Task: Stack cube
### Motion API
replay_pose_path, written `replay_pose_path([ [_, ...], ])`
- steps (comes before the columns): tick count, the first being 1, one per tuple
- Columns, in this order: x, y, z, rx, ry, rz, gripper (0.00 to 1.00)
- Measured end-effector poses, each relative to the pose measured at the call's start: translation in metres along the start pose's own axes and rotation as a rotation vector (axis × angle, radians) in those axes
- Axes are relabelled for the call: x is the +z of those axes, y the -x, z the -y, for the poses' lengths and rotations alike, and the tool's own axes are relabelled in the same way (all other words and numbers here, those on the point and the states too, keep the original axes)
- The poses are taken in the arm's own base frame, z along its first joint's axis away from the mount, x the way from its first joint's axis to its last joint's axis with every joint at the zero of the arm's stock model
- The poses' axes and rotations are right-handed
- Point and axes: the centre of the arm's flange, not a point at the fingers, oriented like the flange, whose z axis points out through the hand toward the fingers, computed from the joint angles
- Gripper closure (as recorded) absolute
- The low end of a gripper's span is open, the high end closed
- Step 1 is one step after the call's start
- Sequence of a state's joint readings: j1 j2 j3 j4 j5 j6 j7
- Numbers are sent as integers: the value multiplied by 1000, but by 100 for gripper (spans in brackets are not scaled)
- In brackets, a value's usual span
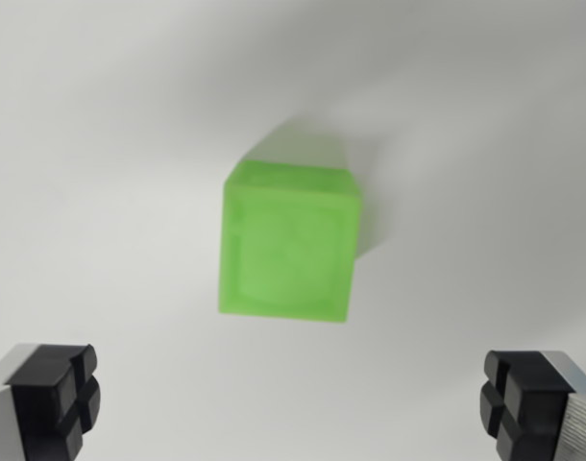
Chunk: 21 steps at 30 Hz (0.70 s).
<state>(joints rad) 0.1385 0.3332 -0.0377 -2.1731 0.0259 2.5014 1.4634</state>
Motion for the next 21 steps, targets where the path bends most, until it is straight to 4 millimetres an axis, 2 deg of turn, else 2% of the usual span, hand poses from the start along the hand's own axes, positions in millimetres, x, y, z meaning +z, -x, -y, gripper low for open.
replay_pose_path([
  [4, 13, 6, 1, 14, -1, -2, 0],
  [21, 80, 5, -1, 19, 2, -7, 0],
])
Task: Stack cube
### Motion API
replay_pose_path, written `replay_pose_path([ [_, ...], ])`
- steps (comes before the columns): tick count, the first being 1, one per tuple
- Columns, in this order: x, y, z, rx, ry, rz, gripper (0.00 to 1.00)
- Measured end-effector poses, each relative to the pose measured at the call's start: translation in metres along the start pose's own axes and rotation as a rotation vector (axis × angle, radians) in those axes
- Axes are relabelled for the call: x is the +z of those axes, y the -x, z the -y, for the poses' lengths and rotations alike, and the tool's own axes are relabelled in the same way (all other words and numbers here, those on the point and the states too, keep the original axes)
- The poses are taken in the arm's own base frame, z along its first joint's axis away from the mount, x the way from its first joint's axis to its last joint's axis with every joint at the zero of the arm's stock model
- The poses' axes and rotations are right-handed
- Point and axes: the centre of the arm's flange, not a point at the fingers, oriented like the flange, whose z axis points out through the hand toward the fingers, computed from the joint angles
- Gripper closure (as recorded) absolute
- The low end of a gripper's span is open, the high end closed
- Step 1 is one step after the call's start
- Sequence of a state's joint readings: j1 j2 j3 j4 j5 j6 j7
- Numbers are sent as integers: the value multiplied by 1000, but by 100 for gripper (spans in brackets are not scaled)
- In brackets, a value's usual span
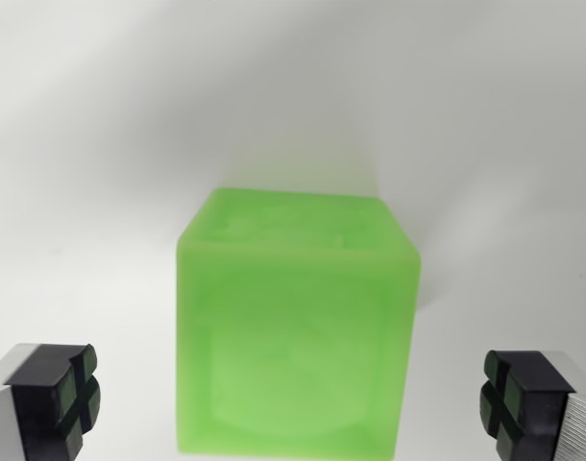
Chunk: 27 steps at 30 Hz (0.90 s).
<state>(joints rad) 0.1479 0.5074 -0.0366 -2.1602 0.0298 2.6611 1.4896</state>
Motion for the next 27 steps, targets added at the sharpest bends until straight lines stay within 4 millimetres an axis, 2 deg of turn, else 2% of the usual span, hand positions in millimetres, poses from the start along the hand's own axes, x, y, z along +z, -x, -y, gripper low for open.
replay_pose_path([
  [12, 33, 0, 0, 0, -1, 0, 0],
  [20, 42, 0, 0, 1, -1, 0, 0],
  [21, 42, 0, 0, 1, -1, 0, 100],
  [27, 42, 0, 0, 1, -2, 0, 100],
])
